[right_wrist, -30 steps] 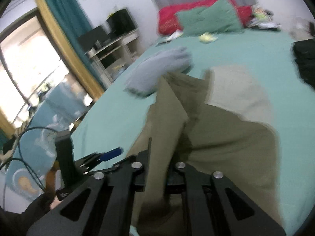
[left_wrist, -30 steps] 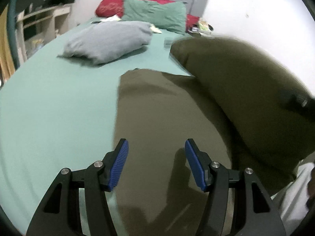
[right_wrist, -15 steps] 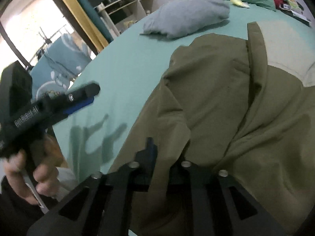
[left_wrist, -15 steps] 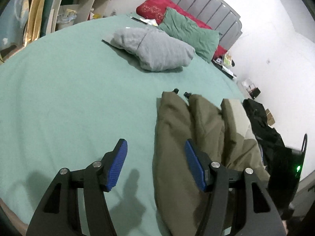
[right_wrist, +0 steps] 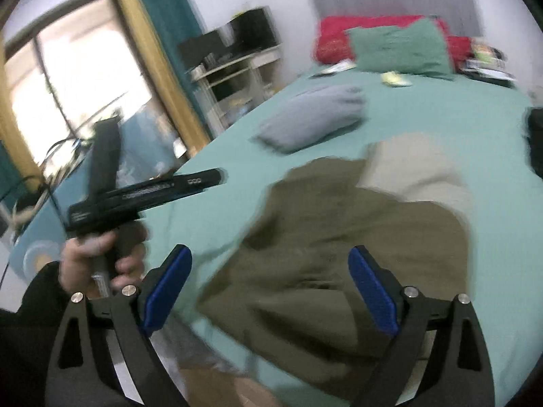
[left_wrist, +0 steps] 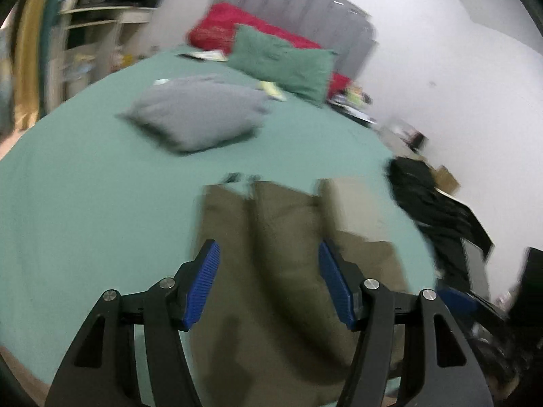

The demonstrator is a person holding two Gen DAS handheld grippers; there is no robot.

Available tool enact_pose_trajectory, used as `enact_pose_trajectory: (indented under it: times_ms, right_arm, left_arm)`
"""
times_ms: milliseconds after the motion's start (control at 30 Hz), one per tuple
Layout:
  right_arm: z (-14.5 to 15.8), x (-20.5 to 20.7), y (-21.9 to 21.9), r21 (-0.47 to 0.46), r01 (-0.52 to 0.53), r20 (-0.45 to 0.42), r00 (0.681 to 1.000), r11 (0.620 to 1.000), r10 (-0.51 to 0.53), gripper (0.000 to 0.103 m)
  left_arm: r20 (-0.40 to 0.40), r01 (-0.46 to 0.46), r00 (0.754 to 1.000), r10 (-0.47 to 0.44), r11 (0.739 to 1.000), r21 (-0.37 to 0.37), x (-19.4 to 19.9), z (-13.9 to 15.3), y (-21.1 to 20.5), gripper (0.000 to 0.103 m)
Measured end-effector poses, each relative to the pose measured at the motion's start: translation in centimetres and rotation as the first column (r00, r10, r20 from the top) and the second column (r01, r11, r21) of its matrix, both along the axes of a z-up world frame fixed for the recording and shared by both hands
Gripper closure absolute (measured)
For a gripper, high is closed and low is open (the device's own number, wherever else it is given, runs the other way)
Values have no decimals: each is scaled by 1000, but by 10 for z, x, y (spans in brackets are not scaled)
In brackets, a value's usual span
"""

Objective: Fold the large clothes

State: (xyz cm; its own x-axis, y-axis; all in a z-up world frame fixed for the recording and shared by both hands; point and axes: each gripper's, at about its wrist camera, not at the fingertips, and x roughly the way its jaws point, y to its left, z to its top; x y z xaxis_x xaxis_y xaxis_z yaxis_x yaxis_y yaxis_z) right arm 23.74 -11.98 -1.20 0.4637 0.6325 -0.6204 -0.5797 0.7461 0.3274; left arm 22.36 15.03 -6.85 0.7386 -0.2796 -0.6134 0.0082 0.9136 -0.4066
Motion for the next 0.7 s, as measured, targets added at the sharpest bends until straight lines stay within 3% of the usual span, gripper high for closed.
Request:
enact_pose_trajectory:
  times_ms: [67, 133, 267, 400, 533, 600, 700]
  right_arm:
    - [-7, 16, -35, -19, 69, -6, 998, 997, -69, 9]
    - [-23, 37, -67, -41, 113, -33, 993, 993, -115, 9]
    - [-55, 67, -100, -112, 140, -59, 987, 984, -147, 9]
    - [-80, 80, -140, -86, 187, -56, 980, 979, -192, 9]
    - [-89, 92, -167, -5, 224, -160, 962, 975, -222, 9]
    - [-92, 95, -170, -21, 226, -163, 960, 974, -226, 9]
    - [-100, 97, -171, -55, 232, -188, 953, 971, -239, 9]
  left_arm:
    - [-36, 91, 995, -91, 996, 13, 15, 3, -32, 39]
    - [-114, 194, 976, -184, 978, 76, 35, -5, -76, 39]
    - [-225, 262, 949, -220, 948, 179, 59, -27, -124, 39]
    - [-304, 241, 938, -169, 945, 220, 73, -43, -133, 39]
    - [-377, 237, 917, -127, 936, 262, 88, -63, -126, 39]
    - [-416, 237, 902, -115, 938, 255, 89, -74, -122, 39]
    - [-456, 290, 874, -170, 934, 207, 89, -91, -124, 39]
